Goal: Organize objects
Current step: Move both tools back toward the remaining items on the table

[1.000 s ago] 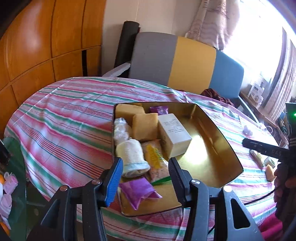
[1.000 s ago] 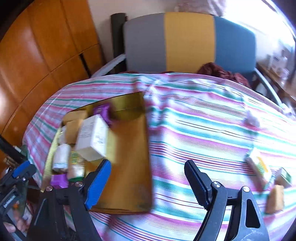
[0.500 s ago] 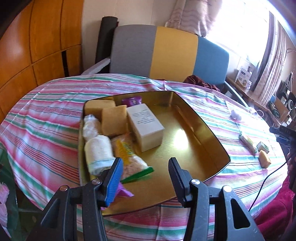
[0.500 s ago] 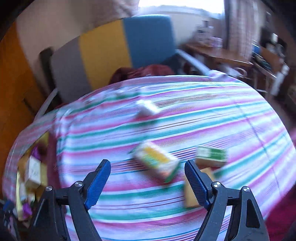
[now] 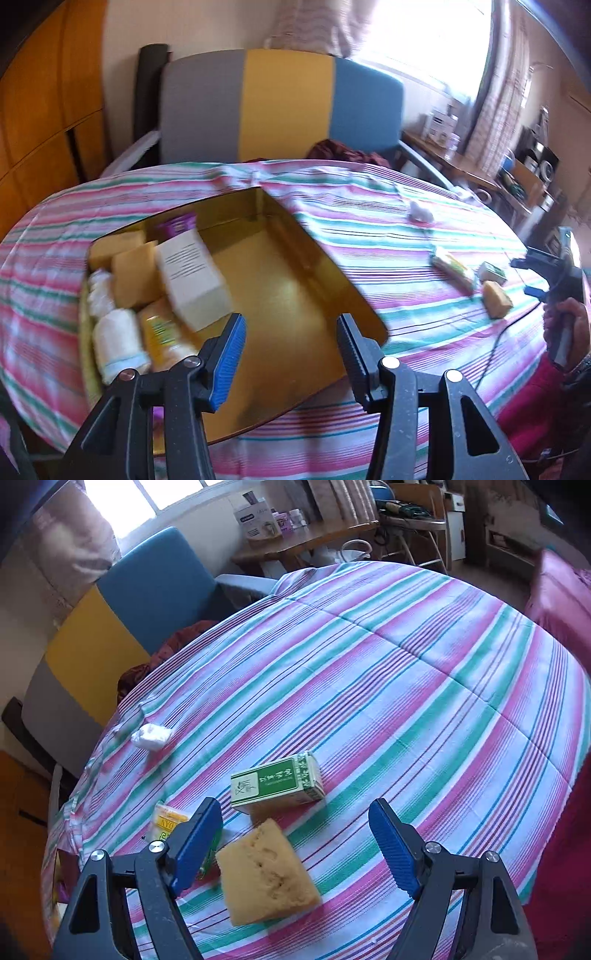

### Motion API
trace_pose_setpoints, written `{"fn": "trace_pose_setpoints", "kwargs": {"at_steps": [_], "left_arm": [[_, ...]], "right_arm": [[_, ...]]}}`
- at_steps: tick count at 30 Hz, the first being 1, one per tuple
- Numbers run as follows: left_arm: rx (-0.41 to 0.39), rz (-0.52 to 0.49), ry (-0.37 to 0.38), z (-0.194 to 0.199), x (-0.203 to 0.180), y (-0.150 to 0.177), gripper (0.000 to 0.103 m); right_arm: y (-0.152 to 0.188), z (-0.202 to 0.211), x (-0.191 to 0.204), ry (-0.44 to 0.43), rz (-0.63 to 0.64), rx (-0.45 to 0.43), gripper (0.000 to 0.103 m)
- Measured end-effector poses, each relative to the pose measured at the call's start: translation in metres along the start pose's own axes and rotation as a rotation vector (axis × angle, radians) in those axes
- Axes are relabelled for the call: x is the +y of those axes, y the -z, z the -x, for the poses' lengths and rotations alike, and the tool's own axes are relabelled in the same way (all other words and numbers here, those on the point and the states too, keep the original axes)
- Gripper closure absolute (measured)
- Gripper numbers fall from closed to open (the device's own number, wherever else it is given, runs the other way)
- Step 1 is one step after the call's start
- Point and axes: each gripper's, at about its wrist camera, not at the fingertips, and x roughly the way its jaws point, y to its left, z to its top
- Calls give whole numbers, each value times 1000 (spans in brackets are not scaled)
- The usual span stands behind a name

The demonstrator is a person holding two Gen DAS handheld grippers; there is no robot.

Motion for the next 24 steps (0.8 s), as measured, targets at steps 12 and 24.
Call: {"fn": "trace_pose_setpoints", "kwargs": {"at_steps": [12, 24], "left_arm": [[50, -115, 119, -32, -71, -37, 52], [226, -125, 275, -101, -144, -51, 52]], "right_arm": [[18, -14, 23, -25, 129, 110, 18], [0, 11, -8, -42, -55, -7, 18]]}}
